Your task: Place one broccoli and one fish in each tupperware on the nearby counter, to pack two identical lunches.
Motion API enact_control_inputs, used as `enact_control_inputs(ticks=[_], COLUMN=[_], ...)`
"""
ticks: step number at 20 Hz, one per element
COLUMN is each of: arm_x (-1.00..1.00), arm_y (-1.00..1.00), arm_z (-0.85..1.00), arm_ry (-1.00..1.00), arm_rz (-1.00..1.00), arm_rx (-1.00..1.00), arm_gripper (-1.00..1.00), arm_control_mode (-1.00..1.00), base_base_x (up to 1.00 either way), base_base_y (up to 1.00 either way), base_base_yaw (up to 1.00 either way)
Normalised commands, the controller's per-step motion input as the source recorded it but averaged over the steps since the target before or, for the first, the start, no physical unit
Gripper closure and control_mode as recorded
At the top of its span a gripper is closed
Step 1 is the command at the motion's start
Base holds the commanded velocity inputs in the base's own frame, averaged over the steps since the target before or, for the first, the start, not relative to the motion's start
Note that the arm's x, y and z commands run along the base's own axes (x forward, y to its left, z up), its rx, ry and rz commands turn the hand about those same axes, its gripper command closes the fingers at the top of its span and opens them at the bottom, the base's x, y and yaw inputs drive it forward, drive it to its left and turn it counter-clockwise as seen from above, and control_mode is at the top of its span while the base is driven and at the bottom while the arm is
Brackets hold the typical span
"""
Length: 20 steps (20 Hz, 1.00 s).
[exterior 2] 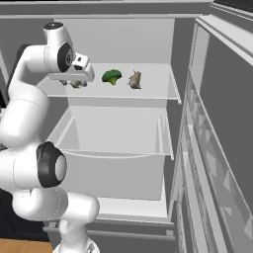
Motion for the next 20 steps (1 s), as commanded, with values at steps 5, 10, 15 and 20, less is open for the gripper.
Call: enact_control_inputs(ticks=[5, 10, 15, 20], arm_x=[-0.01, -0.45, -0.78, -0.97], arm_y=[0.0, 0.0, 0.0, 0.0], arm_z=[-0.46, -0.42, -0.55, -0.11], arm_ry=[0.0, -0.09, -0.34, -0.08], arm_rz=[0.0, 0.0, 0.0, 0.0], arm_rx=[0.05, 0.07, 0.08, 0.03], arm_gripper=[1.0, 1.0, 1.0, 1.0], arm_control_mode=[-1.0, -1.0, -1.0, -1.0], base_base_x=[0.0, 0.0, 0.0, 0.0], base_base_y=[0.0, 0.0, 0.0, 0.0], base_base_yaw=[0.0, 0.0, 0.0, 0.0])
